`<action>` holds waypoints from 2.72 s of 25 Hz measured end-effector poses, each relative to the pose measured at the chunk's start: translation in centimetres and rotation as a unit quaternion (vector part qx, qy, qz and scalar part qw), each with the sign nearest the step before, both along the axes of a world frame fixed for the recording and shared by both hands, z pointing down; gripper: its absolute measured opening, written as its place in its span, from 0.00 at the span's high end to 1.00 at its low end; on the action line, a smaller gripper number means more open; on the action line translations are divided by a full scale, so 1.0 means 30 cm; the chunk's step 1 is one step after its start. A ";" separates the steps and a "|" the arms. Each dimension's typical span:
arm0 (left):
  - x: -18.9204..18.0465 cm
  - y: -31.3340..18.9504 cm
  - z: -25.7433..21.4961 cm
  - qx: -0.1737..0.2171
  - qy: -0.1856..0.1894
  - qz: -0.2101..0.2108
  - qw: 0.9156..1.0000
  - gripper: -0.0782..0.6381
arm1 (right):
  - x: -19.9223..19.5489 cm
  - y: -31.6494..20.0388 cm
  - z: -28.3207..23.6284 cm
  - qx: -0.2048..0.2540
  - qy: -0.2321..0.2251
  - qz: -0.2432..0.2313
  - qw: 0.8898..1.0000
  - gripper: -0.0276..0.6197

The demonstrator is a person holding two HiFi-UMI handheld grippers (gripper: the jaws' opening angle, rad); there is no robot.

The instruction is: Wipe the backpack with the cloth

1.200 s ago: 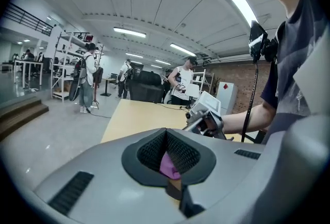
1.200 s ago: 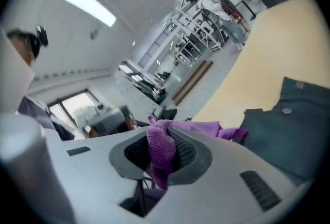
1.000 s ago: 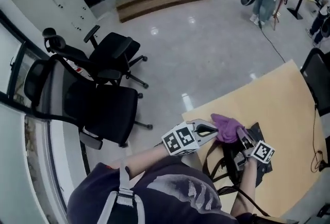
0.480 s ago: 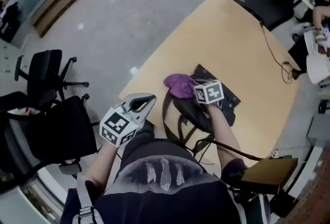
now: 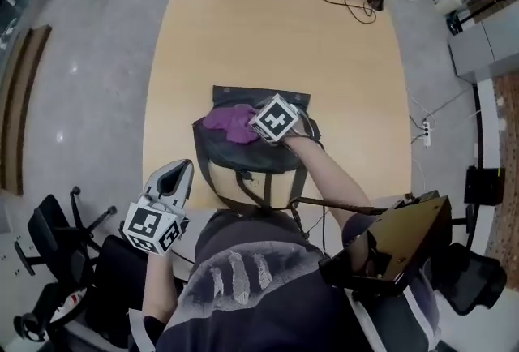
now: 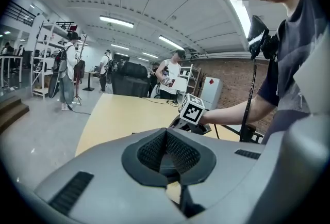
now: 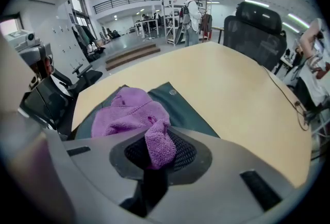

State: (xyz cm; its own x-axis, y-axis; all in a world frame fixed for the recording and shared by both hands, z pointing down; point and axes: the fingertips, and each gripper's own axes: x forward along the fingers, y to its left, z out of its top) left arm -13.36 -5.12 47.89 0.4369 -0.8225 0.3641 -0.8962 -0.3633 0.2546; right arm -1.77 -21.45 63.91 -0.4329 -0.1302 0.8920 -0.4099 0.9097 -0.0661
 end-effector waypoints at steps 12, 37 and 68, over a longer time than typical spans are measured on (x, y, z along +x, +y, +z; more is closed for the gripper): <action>0.262 -0.118 0.001 -0.015 0.011 0.127 0.992 0.88 | 0.429 -0.102 -0.077 0.049 -0.008 0.144 0.988 0.87; 0.172 -0.197 0.059 -0.016 0.015 0.093 0.995 0.88 | 0.503 -0.261 0.046 0.126 0.093 0.178 0.972 0.87; -0.095 -0.044 0.042 -0.013 0.018 -0.017 1.000 0.88 | -0.518 0.166 -0.097 -0.061 -0.166 -0.095 0.980 0.87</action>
State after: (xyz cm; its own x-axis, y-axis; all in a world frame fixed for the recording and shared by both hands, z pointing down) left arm -16.21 -6.44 49.16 0.4222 -0.8273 0.3705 -0.8979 -0.3252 0.2968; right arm -17.29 -16.47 61.01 -0.7085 0.0807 0.7011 -0.1705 0.9445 -0.2809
